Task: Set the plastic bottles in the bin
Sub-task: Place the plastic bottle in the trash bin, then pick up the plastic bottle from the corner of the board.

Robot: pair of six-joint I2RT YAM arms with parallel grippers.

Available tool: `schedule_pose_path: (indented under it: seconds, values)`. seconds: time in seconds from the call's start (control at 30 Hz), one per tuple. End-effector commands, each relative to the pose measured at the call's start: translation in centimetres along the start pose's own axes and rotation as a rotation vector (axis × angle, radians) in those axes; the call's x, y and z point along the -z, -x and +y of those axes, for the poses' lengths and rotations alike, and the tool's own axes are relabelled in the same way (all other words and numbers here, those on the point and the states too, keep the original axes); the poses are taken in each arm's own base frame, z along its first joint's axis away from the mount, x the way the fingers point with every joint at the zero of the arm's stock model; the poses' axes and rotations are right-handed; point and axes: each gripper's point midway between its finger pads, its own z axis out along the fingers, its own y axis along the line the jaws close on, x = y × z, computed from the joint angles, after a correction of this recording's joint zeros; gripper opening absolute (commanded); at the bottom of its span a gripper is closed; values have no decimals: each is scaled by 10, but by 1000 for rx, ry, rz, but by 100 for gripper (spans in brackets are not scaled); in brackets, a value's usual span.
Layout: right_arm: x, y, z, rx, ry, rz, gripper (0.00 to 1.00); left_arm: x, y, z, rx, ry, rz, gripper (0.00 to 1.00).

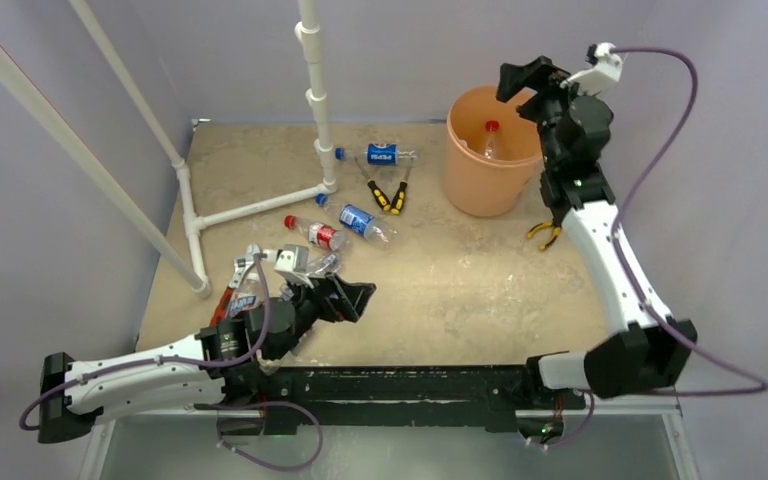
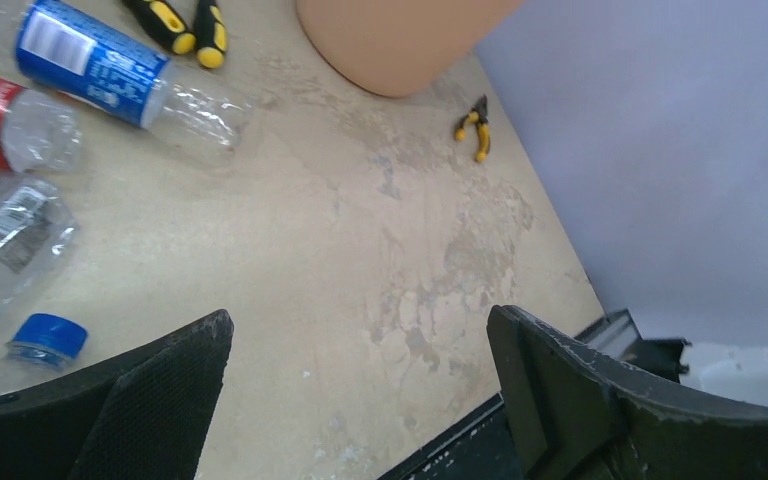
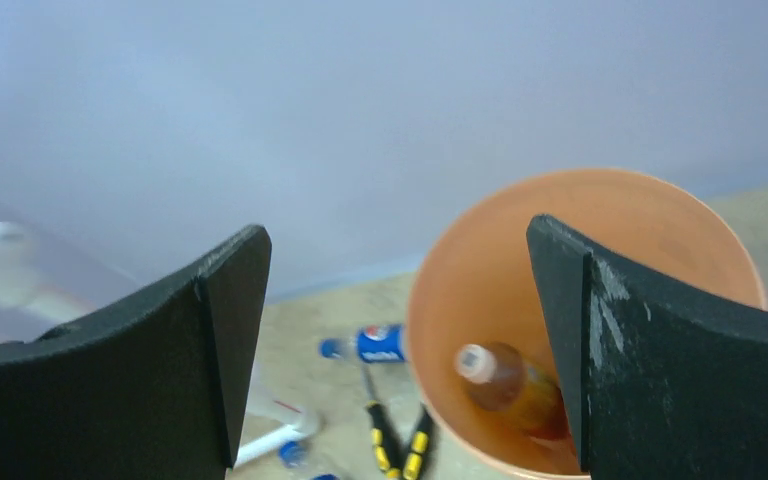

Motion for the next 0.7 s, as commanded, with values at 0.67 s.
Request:
schedule_pose_path:
  seconds: [0.67]
  values:
    - [302,-207,91,-156,857,538,94,26,-32,120,-259,789,175,98]
